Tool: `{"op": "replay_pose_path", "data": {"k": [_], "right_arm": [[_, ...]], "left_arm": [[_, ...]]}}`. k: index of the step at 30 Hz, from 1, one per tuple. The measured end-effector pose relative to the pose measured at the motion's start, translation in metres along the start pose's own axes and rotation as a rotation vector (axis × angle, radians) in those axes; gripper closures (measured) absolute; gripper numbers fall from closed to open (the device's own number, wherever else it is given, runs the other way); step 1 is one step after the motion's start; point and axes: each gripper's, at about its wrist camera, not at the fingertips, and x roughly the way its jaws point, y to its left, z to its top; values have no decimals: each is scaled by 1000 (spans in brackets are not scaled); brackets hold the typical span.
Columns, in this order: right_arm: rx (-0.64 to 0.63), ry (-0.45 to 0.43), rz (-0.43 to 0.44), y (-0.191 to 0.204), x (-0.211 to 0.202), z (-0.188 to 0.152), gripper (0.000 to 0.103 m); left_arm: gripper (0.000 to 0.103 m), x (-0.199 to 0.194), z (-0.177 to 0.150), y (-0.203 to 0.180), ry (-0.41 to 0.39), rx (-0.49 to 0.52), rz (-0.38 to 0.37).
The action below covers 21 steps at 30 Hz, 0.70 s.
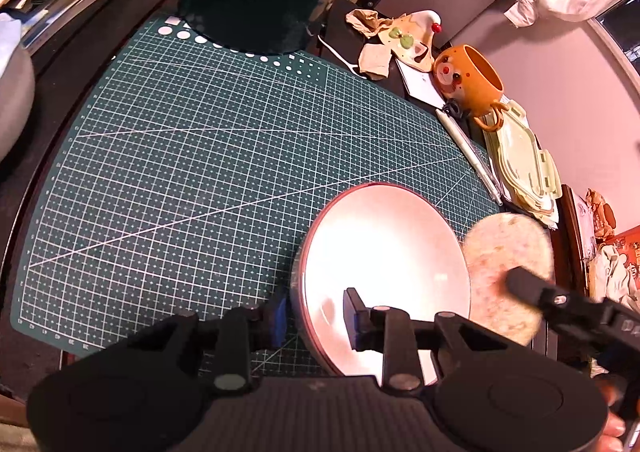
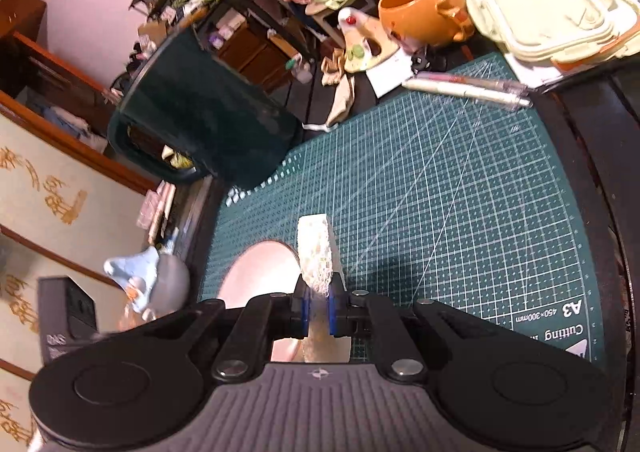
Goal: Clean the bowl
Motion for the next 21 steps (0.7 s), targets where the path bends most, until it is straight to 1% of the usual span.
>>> {"op": "replay_pose_path", "data": {"k": [1, 3, 6, 7, 8, 10, 11, 14, 17, 21], "right_arm": [[-10, -14, 0, 1, -5, 1, 95], [-43, -32, -26, 2, -11, 3, 95], [-49, -17, -84, -4, -6, 3, 95], [-40, -6, -91, -6, -2, 2, 95], [-15, 26, -96, -11, 7, 0, 95], [30, 59, -82, -17, 16, -3, 95], [71, 85, -58, -21, 23, -5, 95], [158, 110, 15, -27, 26, -7, 94], [156, 89, 52, -23, 15, -4, 94], [101, 39, 80, -12, -5, 0, 94]], "left_arm": [[77, 0, 0, 0, -1, -2, 1], [77, -1, 1, 1, -4, -6, 4], [76, -1, 1, 1, -5, -9, 4], [76, -1, 1, 1, -5, -10, 3], [76, 0, 1, 1, -3, -11, 2], [76, 1, 0, 1, -1, -11, 3], [76, 1, 0, 1, 1, -12, 4], [76, 2, 0, 1, 4, -9, 5], [76, 4, -1, -1, 6, 2, 18], [78, 7, -1, 0, 16, -1, 8]]}}
